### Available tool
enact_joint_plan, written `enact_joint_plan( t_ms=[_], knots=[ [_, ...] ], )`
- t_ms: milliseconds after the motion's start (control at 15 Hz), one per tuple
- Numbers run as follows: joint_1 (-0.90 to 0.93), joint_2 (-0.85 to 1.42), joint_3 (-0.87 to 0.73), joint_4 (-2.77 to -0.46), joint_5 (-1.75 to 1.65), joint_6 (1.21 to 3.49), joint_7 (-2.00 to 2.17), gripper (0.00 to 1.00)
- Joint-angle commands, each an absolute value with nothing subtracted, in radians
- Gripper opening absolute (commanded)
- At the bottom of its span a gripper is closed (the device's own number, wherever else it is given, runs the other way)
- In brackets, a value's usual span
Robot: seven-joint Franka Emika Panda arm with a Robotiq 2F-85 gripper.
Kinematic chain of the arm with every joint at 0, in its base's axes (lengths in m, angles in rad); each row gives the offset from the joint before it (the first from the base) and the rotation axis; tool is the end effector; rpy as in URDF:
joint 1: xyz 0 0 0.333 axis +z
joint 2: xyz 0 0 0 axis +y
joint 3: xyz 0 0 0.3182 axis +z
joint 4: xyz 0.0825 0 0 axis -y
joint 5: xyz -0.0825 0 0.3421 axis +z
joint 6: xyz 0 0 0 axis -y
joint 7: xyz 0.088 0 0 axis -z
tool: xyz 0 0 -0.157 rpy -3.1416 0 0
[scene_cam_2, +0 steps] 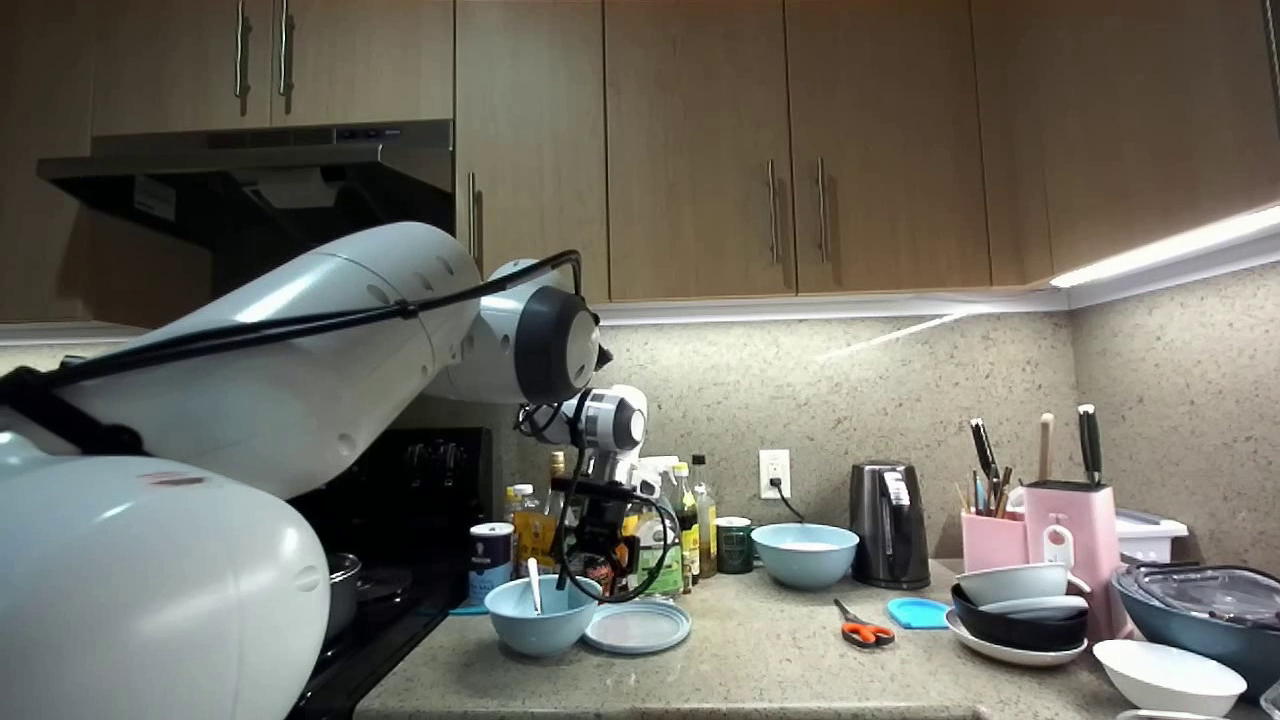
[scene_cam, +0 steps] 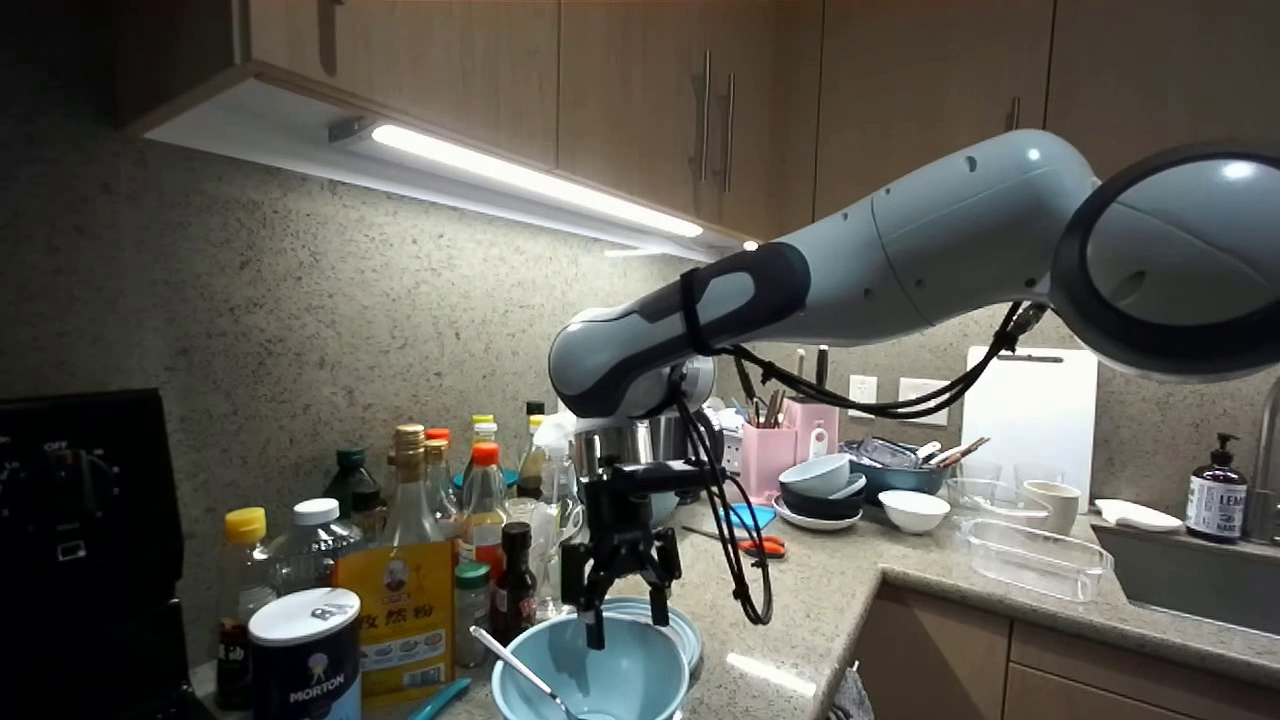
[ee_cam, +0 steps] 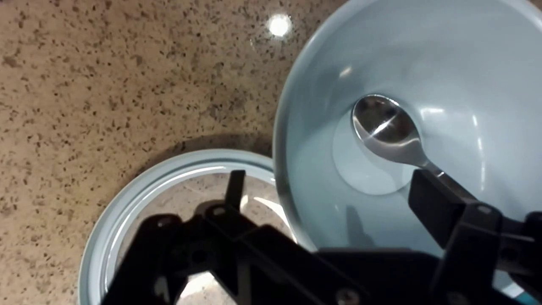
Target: Put the clear lunch box beside the sink and then move the blue bowl to the right
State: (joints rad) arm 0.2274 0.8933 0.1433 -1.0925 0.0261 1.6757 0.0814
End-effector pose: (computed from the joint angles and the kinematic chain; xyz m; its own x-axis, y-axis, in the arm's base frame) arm 0.6436 0.2273 0.2339 0.9179 0.2492 -0.3088 0.2256 -0.9679 -0.1103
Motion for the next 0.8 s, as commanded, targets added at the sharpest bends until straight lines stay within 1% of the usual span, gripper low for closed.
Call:
enact_joint_plan(
  t_ms=[0,267,400,600,733],
  knots=[
    [0.207,0.926,0.154,-1.042,0.083,1.623,0.055,0.67],
    [0.189,0.934,0.153,-1.026,0.117,1.634,0.051,0.39],
    [0.17,0.926,0.162,-1.038,0.124,1.652,0.052,0.27],
    [0.142,0.919,0.169,-1.048,0.151,1.672,0.041,0.08],
    [0.125,0.917,0.173,-1.052,0.169,1.678,0.033,0.04]
  ],
)
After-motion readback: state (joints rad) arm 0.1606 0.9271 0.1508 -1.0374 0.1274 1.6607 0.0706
